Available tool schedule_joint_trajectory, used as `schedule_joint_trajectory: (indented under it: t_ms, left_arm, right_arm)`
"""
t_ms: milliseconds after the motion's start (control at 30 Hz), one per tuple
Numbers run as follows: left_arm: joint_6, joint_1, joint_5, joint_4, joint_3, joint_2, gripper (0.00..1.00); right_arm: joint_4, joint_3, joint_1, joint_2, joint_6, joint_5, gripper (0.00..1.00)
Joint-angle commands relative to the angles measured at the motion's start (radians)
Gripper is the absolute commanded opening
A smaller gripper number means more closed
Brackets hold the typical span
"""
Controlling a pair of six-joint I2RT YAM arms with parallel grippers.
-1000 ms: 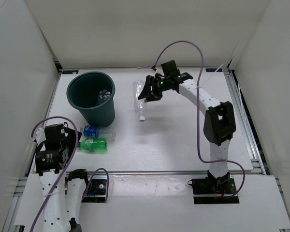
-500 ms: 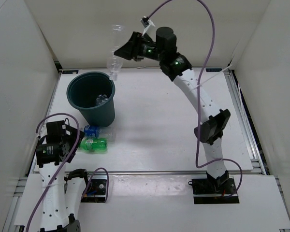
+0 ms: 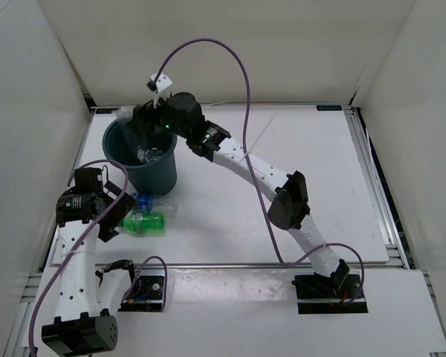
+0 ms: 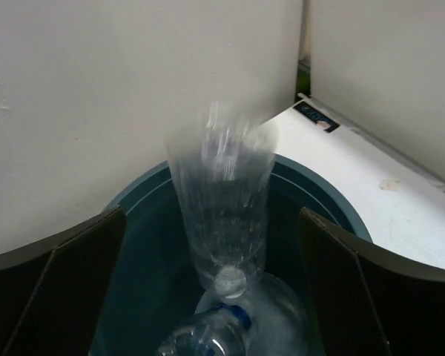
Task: Put the plastic bottles in the bin
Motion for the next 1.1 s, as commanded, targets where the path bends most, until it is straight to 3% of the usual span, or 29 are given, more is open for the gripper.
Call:
schedule_joint_trajectory:
  t_ms: [0,300,367,567,800,1067]
  left_arm:
    - [-0.017,0.004,0.056,0.017,0.025,-0.008,1.00]
    - [-0.297,0.004,0.087,0.219,-0.283,-0.183,1.00]
    - [-0.391,0.004,0.087,0.300,-0.392,-0.197,1.00]
    - [-0.552,0.004,0.008,0.469,-0.581,-0.193,1.00]
    - [-0.581,0.004,-0.039,0.554,-0.566,-0.064,1.00]
    - [-0.601,0.004,-0.031,0.515,-0.471,-0.100,1.00]
  right_arm:
    - [0.109,-0.017,0.010,-0.066,-0.187,0.140,1.00]
    - [-0.098,-0.278,0.135,-0.432,-0.201,0.470,1.00]
    - [-0.241,-0.260,0.181,-0.491,-0.212,0.502,1.00]
    - [-0.414,-0.231,0.258,-0.612,-0.221,0.579,1.00]
    - [-0.517,-0.277,0.355,-0.706,-0.232,0.697,1.00]
    - [-0.575,-0.373,0.378,-0.804,-0.167,0.746,1.00]
